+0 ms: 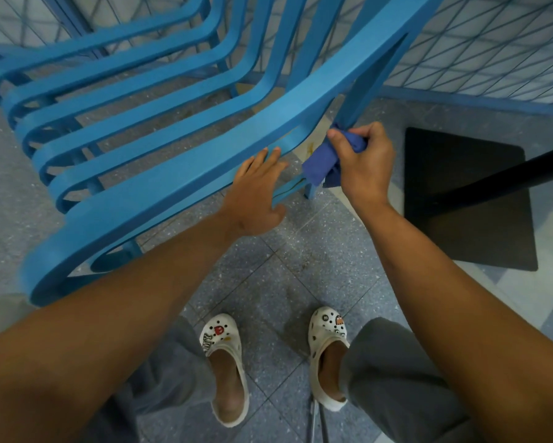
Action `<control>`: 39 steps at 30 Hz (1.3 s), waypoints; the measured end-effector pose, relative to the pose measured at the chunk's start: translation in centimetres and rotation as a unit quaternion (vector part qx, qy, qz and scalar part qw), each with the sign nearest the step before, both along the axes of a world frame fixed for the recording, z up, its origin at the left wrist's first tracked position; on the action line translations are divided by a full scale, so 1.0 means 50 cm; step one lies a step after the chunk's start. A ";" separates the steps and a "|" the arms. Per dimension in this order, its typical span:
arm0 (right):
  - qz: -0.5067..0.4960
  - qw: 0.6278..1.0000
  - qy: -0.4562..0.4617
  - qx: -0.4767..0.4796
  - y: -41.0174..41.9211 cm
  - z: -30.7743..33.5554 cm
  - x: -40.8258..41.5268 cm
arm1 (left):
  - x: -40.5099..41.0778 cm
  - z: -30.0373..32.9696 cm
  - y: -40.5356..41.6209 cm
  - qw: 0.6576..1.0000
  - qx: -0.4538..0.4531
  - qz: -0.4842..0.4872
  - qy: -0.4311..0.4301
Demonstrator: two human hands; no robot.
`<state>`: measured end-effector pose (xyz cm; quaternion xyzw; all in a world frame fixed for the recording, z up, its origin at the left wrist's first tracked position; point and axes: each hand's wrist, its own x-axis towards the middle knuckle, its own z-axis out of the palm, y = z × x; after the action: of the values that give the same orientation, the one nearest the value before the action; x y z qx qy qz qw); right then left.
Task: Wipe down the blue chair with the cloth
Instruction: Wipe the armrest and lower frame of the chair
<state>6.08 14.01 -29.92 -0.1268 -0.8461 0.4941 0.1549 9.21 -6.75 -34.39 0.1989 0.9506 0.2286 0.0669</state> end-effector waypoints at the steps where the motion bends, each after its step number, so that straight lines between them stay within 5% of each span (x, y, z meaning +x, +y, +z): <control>1: -0.002 1.000 -0.007 0.004 -0.004 -0.005 -0.002 | 0.000 0.000 0.000 1.000 0.002 -0.001 -0.002; 8: -0.042 0.991 -0.127 0.015 -0.025 -0.071 -0.002 | -0.002 0.005 -0.001 1.000 -0.001 -0.003 -0.013; 16: -0.050 0.996 -0.068 -0.015 -0.023 -0.016 -0.003 | 0.000 0.020 0.004 0.999 0.017 0.008 -0.026; 24: 0.056 0.980 -0.191 0.014 0.028 0.006 0.048 | 0.060 0.073 0.063 0.962 0.241 0.054 -0.117; 33: 0.032 0.923 -0.277 -0.263 -0.010 0.030 0.107 | 0.079 0.091 0.116 0.923 0.332 0.092 -0.170; 39: 0.063 0.910 -0.301 -0.279 -0.005 0.042 0.088 | 0.073 0.069 0.129 0.908 0.350 0.162 -0.163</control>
<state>10.50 13.76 -27.84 -0.2537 -0.6867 0.6569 -0.1806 12.85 -0.30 -30.95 0.0131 0.8049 0.5832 0.1088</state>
